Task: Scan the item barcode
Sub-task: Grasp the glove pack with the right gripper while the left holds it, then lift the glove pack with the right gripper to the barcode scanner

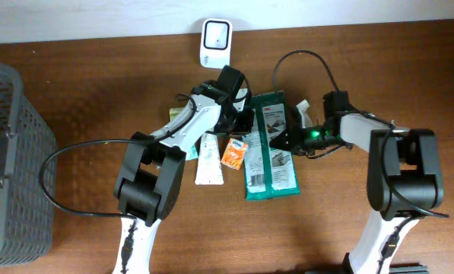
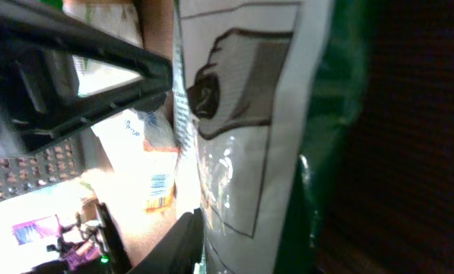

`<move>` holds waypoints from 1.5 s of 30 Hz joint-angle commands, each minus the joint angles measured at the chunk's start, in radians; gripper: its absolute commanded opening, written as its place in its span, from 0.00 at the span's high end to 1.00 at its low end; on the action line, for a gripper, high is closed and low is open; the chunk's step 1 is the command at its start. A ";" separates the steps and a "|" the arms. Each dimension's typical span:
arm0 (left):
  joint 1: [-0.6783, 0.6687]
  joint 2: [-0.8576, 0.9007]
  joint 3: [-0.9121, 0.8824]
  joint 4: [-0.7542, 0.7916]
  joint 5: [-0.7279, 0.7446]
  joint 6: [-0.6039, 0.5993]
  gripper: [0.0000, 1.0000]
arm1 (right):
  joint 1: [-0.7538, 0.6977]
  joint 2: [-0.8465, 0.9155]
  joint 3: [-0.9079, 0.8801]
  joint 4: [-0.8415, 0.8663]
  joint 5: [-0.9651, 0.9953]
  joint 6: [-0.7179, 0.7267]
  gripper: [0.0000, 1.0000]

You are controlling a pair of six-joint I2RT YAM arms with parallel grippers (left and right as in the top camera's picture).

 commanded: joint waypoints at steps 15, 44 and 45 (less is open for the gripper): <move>0.026 0.011 0.045 -0.051 -0.016 0.031 1.00 | 0.103 -0.037 -0.006 0.128 0.060 0.124 0.96; 0.549 -0.401 0.346 -0.695 -0.241 0.330 0.01 | -0.156 -0.670 0.237 0.178 -0.303 0.778 0.96; 0.549 -0.401 0.346 -0.695 -0.241 0.330 0.01 | -0.154 -0.670 0.237 0.224 -0.294 0.774 0.96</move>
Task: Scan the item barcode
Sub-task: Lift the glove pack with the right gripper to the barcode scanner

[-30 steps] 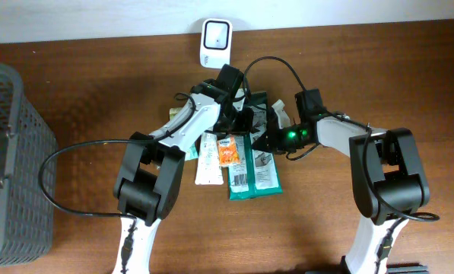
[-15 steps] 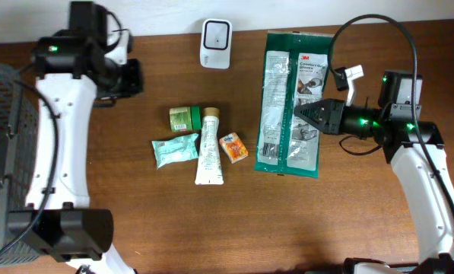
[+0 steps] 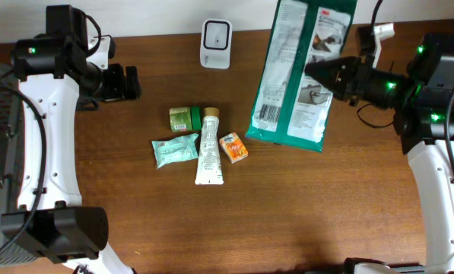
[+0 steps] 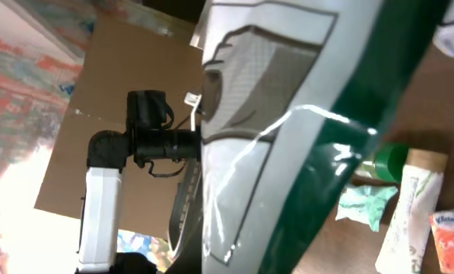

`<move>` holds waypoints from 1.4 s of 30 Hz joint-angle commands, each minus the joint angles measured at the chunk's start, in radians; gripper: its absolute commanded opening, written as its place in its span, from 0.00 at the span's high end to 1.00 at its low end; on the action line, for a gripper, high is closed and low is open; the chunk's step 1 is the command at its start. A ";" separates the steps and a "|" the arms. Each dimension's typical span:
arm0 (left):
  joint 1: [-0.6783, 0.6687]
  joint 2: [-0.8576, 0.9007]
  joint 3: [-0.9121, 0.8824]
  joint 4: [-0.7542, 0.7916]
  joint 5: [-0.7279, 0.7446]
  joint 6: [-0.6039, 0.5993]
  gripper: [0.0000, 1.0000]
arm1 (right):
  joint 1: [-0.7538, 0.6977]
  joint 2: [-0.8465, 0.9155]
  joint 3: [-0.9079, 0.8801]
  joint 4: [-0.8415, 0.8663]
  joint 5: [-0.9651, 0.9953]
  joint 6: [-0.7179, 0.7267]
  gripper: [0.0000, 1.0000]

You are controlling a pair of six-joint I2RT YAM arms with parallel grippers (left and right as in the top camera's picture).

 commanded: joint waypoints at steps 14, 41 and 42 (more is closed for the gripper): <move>0.003 -0.009 0.005 0.000 -0.004 0.012 0.01 | 0.443 0.465 0.758 -0.462 1.064 -0.695 0.96; 0.003 -0.009 0.005 0.000 -0.004 0.012 0.01 | 0.635 1.063 0.814 0.446 1.424 -1.644 0.96; 0.003 -0.009 0.005 0.000 -0.004 0.012 0.01 | 0.634 1.047 0.814 0.446 1.438 -1.599 0.96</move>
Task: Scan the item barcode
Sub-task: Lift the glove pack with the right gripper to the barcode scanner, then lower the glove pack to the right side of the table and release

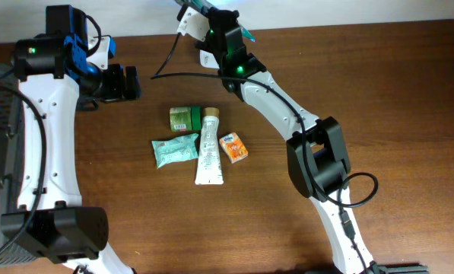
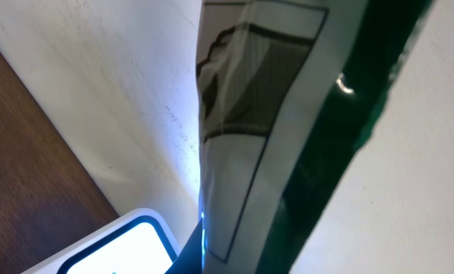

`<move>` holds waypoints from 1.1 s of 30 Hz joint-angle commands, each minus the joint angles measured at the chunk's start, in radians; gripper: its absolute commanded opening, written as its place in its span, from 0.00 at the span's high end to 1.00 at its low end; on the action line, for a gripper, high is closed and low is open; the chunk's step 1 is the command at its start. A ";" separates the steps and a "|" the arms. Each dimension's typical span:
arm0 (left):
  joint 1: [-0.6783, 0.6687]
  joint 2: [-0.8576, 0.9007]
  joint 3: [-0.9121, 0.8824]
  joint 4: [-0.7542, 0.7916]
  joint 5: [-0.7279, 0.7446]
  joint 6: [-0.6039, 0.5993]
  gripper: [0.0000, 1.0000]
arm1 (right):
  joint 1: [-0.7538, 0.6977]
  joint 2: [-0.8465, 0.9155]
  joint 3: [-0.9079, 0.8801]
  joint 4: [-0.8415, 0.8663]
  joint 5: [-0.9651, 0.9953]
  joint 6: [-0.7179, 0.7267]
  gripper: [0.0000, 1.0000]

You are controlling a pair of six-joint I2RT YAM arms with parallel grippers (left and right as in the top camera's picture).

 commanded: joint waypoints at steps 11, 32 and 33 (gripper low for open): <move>0.003 -0.009 0.005 -0.001 0.003 0.012 0.01 | -0.360 -0.591 0.016 -0.967 -0.506 0.993 0.96; 0.003 -0.009 0.005 -0.001 0.003 0.012 0.01 | -0.811 -0.526 -0.244 -1.530 -0.361 0.838 0.03; 0.003 -0.009 0.005 -0.001 0.003 0.012 0.01 | -0.797 -0.526 -0.194 -1.567 -0.390 0.838 0.02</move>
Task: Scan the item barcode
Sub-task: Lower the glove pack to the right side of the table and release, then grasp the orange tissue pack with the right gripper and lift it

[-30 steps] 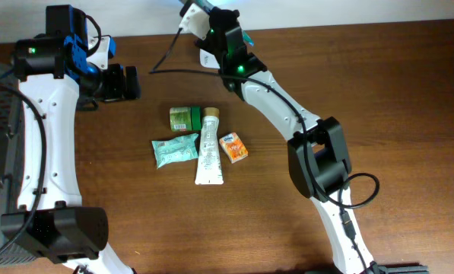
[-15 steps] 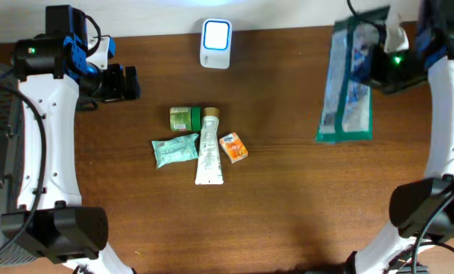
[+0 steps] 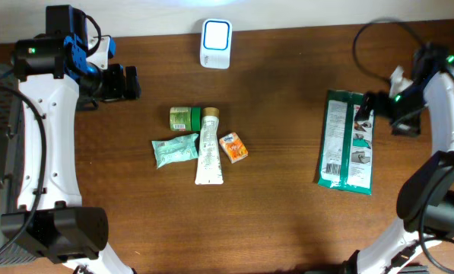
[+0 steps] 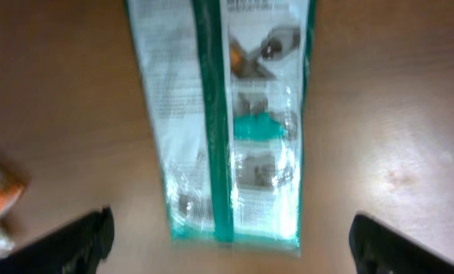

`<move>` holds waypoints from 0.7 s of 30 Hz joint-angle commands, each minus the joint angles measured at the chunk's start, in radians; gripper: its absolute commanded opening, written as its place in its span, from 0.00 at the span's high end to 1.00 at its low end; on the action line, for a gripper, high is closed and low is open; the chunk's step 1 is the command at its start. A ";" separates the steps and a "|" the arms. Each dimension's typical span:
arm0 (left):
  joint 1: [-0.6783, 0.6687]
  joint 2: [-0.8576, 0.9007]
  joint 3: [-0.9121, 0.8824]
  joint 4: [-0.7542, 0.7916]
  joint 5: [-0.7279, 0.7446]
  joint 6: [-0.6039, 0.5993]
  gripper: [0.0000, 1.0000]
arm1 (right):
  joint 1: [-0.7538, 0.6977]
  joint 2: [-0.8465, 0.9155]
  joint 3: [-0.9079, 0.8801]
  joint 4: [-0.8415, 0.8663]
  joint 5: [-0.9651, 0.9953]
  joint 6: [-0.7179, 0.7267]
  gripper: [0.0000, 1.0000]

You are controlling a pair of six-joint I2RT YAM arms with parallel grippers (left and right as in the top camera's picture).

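Note:
The green and white packet lies flat on the table at the right, printed side up with a barcode near its front end. My right gripper is over its far end, open and holding nothing. In the right wrist view the packet lies on the wood ahead of the gripper, and the fingers stand wide apart on either side. The white scanner stands at the back edge. My left gripper hangs at the far left, away from everything.
A green jar, a white tube, an orange box and a mint pouch lie grouped in the middle. A grey basket stands at the left edge.
My right gripper held the packet over the scanner at the back edge. Now the packet lies flat on the right side of the table and the gripper is open above its far end.
Both grippers were in the pile, the right one shut on the packet there. Then the packet was held up at the back right and the left arm stood at the far left. Then it was at the scanner. Now it lies released on the right.

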 commanded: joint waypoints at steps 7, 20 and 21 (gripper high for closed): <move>0.003 -0.009 0.005 -0.002 0.003 0.012 0.01 | 0.430 -0.013 -0.147 0.218 -0.336 0.094 0.96; 0.003 -0.009 0.005 -0.002 0.003 0.012 0.01 | 0.853 0.118 -0.332 0.637 -0.178 0.459 0.96; 0.003 -0.009 0.005 -0.002 0.003 0.012 0.01 | 0.853 0.137 -0.333 0.632 -0.208 0.458 0.96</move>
